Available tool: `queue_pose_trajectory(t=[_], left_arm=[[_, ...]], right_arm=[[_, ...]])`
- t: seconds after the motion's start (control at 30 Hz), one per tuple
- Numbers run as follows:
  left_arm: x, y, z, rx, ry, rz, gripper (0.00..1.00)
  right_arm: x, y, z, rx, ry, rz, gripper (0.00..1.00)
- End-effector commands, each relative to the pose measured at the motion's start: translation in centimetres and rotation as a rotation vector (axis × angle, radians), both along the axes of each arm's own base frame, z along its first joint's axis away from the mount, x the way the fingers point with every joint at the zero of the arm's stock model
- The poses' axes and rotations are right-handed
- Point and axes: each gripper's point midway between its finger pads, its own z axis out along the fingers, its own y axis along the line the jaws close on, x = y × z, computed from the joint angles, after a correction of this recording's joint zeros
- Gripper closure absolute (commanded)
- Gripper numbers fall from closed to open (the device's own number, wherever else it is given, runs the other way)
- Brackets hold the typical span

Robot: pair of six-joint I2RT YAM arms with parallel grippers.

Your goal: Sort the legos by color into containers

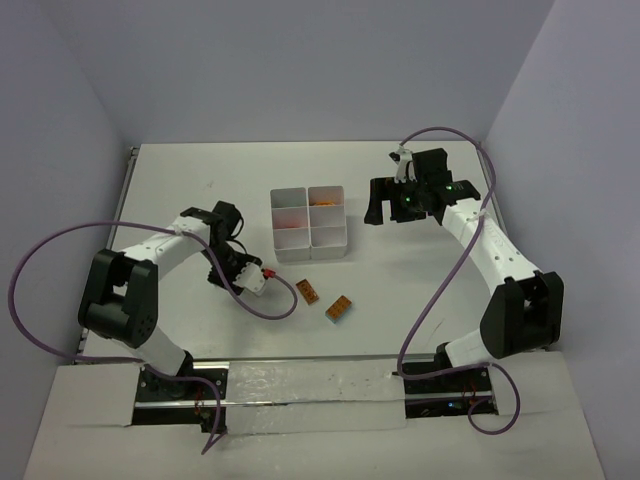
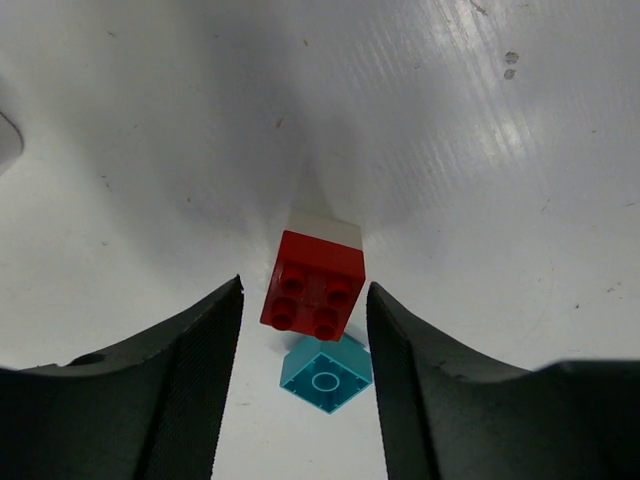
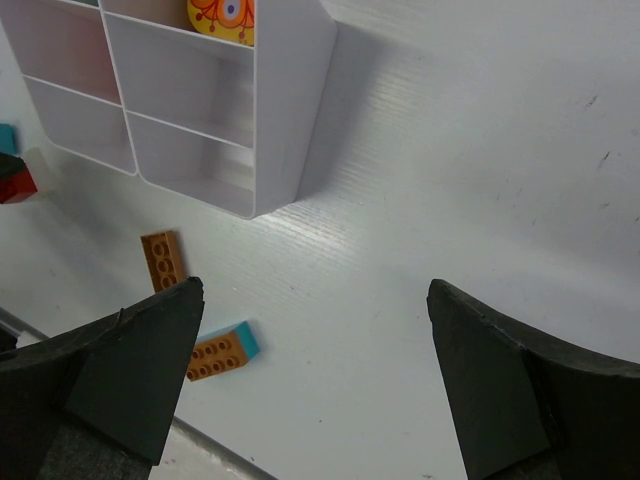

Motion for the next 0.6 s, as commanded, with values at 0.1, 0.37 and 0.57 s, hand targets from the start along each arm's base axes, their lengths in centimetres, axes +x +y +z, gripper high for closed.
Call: queue_pose_trajectory(t=[0.1, 0.37, 0.57], left_arm=[[0.0, -0.1, -0.3, -0.011, -0.005, -0.027, 0.6], [1.4, -2.3, 3.2, -0.117, -0.056, 0.097, 0.99], [2.6, -11.7, 19.7, -0.682, 0.23, 0.531, 1.0]], right_arm=[[0.9, 0.4, 1.4, -0.001, -0.042, 0.015, 0.0], [0.1, 2.2, 3.2, 0.097, -0.09, 0.105, 0.0], [-4.5, 6.4, 7.6, 0.339, -0.207, 0.399, 0.0]])
